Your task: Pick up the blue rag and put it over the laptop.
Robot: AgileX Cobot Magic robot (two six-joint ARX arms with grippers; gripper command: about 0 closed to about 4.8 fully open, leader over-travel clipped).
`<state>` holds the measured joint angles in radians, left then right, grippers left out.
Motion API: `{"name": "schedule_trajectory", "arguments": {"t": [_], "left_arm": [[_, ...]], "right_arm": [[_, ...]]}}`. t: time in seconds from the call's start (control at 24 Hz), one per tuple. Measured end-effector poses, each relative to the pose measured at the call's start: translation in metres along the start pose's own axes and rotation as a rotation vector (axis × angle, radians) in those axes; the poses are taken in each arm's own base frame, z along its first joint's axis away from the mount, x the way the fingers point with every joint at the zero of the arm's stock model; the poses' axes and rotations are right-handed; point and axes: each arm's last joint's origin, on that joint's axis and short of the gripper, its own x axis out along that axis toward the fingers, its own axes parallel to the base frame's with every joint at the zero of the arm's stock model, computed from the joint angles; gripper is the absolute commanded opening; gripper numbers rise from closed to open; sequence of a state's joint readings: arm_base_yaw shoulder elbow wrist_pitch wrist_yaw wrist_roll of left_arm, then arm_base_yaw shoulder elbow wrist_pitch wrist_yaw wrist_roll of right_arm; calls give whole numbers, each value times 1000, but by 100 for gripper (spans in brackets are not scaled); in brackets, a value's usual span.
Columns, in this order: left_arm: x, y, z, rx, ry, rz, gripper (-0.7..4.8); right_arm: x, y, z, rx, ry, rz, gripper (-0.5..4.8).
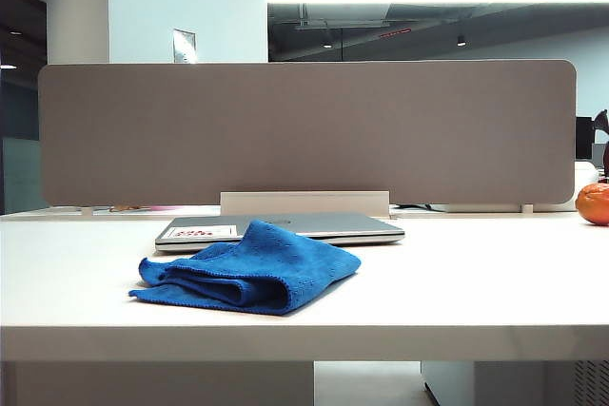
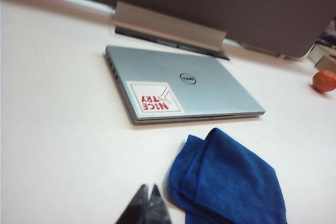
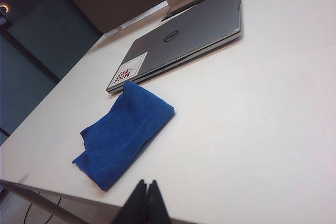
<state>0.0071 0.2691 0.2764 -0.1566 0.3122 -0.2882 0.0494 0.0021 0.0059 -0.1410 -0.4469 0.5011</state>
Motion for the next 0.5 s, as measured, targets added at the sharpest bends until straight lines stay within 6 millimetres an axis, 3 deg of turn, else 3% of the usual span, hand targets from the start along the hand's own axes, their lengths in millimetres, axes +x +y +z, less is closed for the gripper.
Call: {"name": "schedule_trajectory", "arguments": {"t": [0.25,0.5], "left_arm": [[26,-1,25,-41,131,-44,-6],[66,-2,50,-80,259,-96,-6]], "right_arm": [[0,0,0,0,0,0,0],[0,0,0,0,0,0,0]]}}
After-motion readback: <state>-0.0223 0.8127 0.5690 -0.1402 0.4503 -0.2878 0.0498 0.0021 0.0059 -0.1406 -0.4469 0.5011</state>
